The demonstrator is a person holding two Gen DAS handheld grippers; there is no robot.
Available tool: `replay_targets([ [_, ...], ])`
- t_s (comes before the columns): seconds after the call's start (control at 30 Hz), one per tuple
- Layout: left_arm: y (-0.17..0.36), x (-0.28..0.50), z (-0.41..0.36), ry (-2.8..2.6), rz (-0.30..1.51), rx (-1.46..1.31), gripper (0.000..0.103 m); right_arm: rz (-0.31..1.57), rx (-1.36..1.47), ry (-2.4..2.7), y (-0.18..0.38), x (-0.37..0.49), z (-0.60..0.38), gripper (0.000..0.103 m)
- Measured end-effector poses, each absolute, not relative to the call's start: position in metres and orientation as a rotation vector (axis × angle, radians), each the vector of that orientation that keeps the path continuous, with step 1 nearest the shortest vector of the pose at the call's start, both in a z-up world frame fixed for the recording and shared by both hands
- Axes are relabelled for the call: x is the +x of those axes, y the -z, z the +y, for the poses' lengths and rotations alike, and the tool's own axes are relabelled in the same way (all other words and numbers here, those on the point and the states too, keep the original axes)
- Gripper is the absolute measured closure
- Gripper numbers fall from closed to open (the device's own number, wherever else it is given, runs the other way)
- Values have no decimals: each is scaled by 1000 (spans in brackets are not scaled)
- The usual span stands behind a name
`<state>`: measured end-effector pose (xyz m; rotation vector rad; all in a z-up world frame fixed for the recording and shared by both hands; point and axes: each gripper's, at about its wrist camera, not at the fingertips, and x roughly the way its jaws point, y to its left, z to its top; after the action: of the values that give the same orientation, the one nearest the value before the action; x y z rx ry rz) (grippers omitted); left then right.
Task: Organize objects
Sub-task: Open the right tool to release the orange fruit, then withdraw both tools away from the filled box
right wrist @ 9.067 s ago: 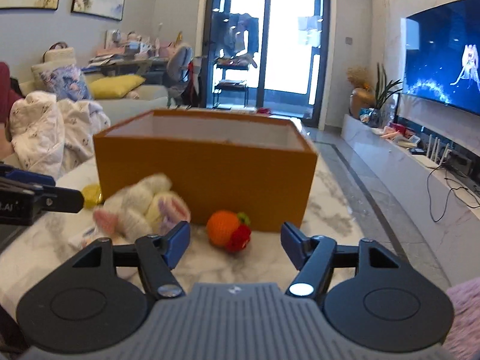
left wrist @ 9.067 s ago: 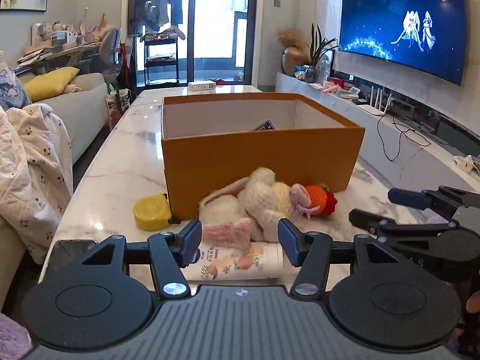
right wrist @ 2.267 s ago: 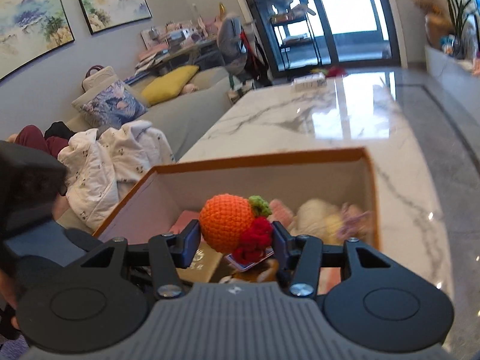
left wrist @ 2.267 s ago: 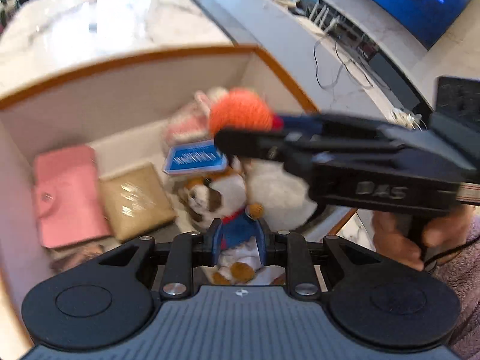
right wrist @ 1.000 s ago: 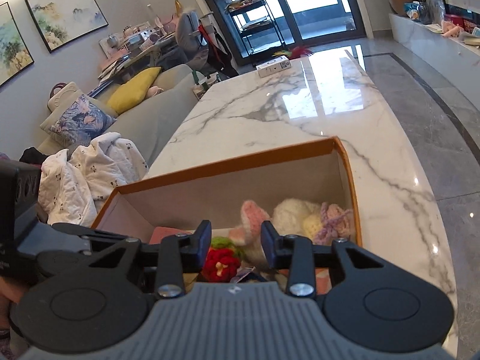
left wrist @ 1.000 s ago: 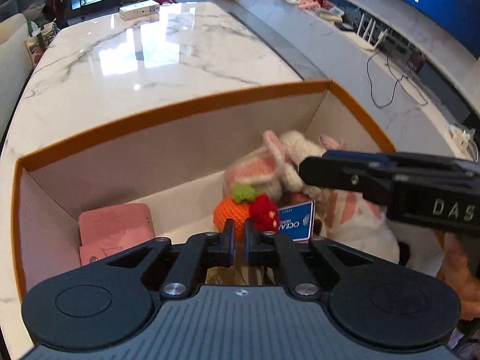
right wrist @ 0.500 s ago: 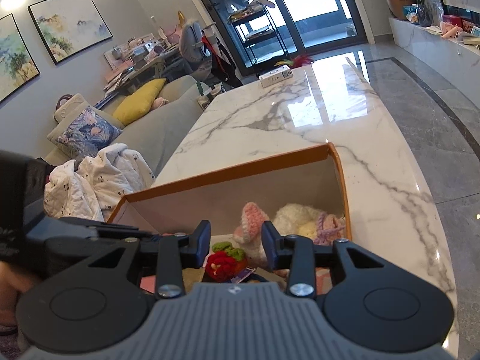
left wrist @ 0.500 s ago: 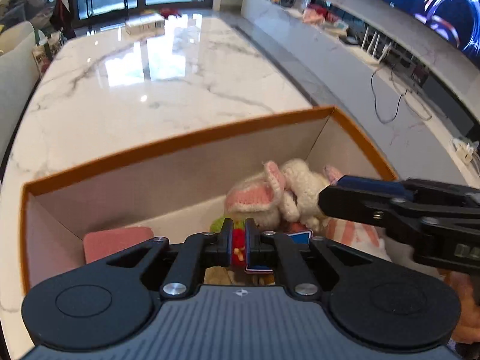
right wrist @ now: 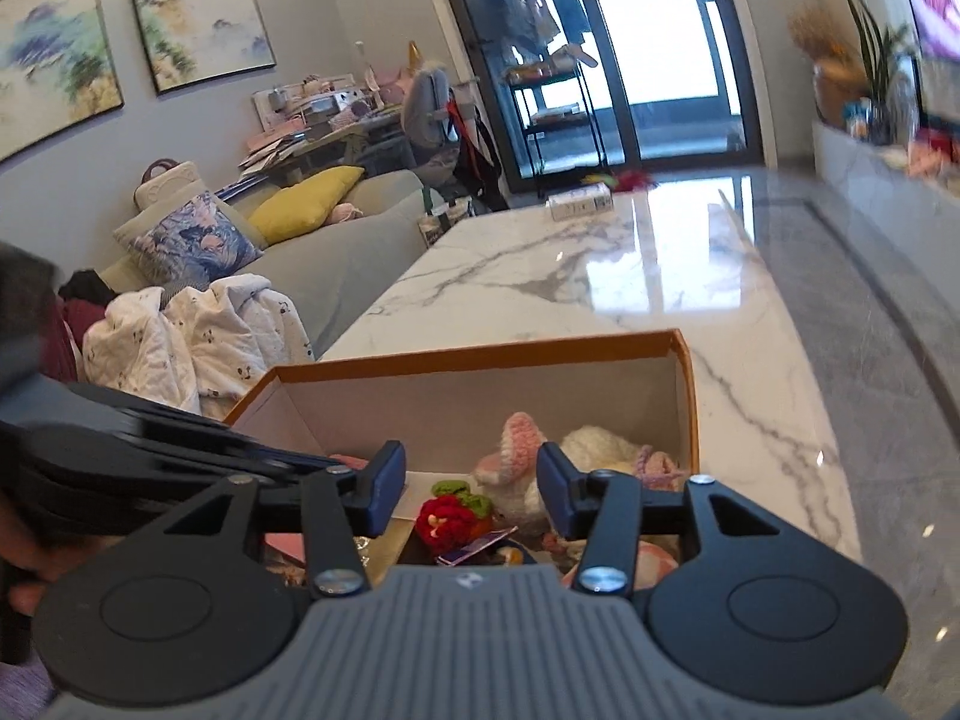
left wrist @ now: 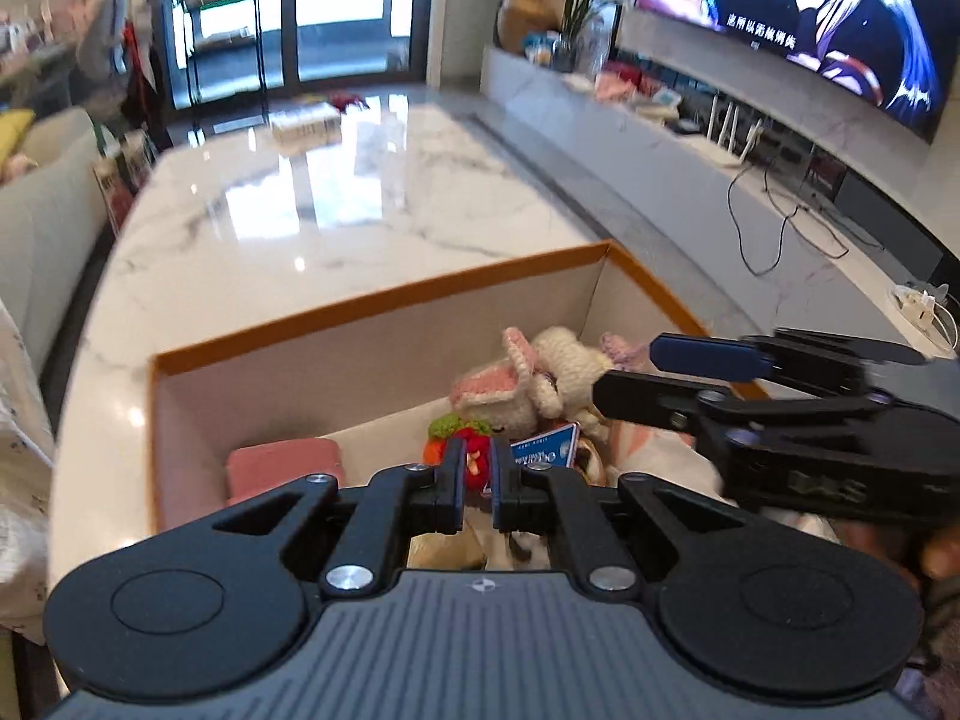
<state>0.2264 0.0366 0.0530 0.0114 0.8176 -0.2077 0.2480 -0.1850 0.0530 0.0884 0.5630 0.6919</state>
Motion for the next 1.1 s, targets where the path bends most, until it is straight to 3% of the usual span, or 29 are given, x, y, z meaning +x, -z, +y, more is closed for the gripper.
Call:
replay_targets([
  [0.33, -80, 138, 47, 161, 699, -6, 95, 335, 39, -676, -80, 177, -190, 42],
  [0.57, -81, 85, 52, 144, 666, -31, 95, 273, 4, -676, -86, 98, -190, 40],
  [1.1, -23, 27, 72, 61, 776, -69, 95, 441, -141, -658, -29, 13, -158, 38],
])
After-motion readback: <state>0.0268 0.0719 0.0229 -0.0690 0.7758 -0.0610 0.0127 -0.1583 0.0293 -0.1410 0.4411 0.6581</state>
